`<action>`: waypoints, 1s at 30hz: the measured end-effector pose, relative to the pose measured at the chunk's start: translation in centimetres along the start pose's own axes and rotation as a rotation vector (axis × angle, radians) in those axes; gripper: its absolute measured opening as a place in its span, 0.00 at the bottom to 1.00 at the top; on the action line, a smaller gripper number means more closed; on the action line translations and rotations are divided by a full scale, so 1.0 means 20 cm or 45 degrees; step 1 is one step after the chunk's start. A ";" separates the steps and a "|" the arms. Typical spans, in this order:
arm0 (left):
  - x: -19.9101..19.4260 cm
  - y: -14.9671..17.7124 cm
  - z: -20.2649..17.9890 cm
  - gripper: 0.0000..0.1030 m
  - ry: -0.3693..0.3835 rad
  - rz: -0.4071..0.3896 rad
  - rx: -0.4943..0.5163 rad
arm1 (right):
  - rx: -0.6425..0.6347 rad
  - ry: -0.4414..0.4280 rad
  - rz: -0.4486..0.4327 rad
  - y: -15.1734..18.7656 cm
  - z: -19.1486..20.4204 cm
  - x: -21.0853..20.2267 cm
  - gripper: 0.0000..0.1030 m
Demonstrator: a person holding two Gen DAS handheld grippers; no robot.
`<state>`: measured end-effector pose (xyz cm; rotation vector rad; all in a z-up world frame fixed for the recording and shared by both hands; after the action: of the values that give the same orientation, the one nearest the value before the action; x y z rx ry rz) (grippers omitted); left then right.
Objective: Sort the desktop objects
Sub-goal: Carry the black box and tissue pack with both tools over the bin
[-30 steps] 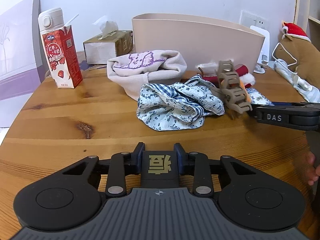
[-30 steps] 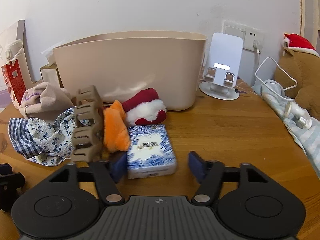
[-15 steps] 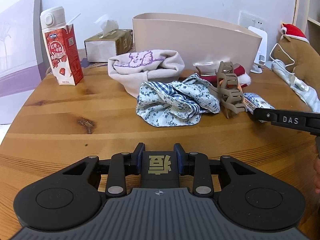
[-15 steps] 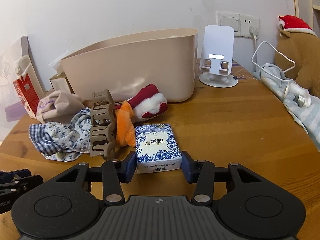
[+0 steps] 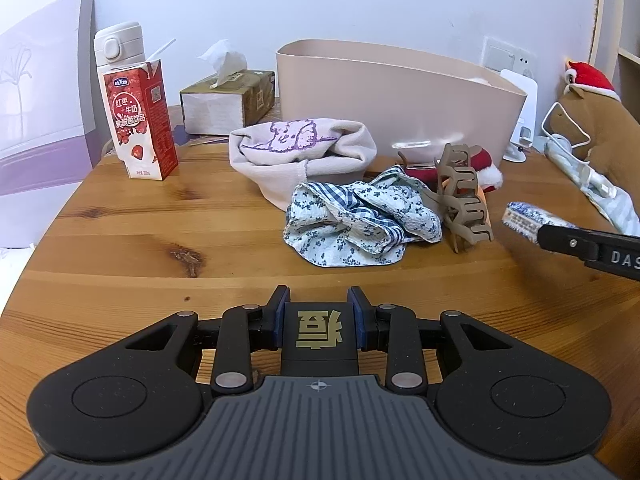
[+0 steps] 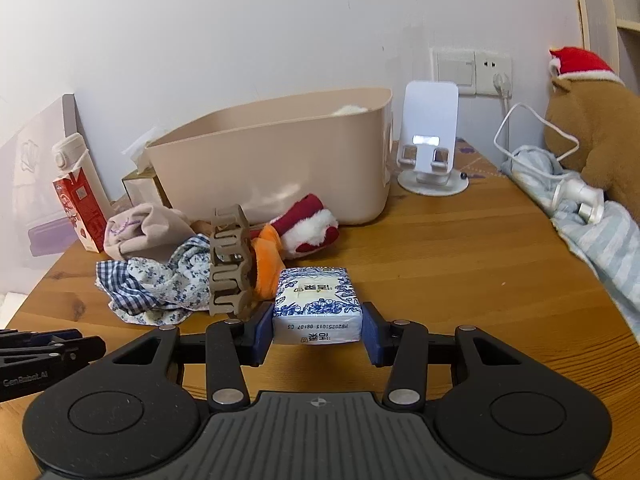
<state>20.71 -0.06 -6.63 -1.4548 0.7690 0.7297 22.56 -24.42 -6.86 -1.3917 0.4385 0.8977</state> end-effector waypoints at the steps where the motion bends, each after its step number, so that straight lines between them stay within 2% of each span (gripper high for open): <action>1: 0.00 0.00 0.00 0.31 0.000 -0.001 -0.002 | -0.004 -0.001 -0.010 0.00 0.00 -0.01 0.42; 8: -0.06 -0.04 0.01 0.31 -0.002 -0.039 0.005 | -0.031 -0.015 -0.081 -0.04 0.02 -0.12 0.42; 20: -0.19 -0.23 0.03 0.31 -0.033 -0.178 0.022 | -0.072 0.009 -0.223 -0.11 0.04 -0.33 0.42; 30: -0.29 -0.41 0.01 0.31 -0.086 -0.290 0.082 | -0.078 0.008 -0.287 -0.25 0.02 -0.36 0.42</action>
<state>24.17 0.27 2.84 -1.4249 0.5591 0.5715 21.83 -25.71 1.66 -1.4674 0.2545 0.7274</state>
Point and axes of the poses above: each gripper's, at about its wrist camera, not at the fingertips, and x roughly the way its jaws point, z to its left, y to its underside, the point moved 1 cm from there along x, roughly the way its jaws point, and after that the axes turned 14 degrees about z, right-handed, at the moved point
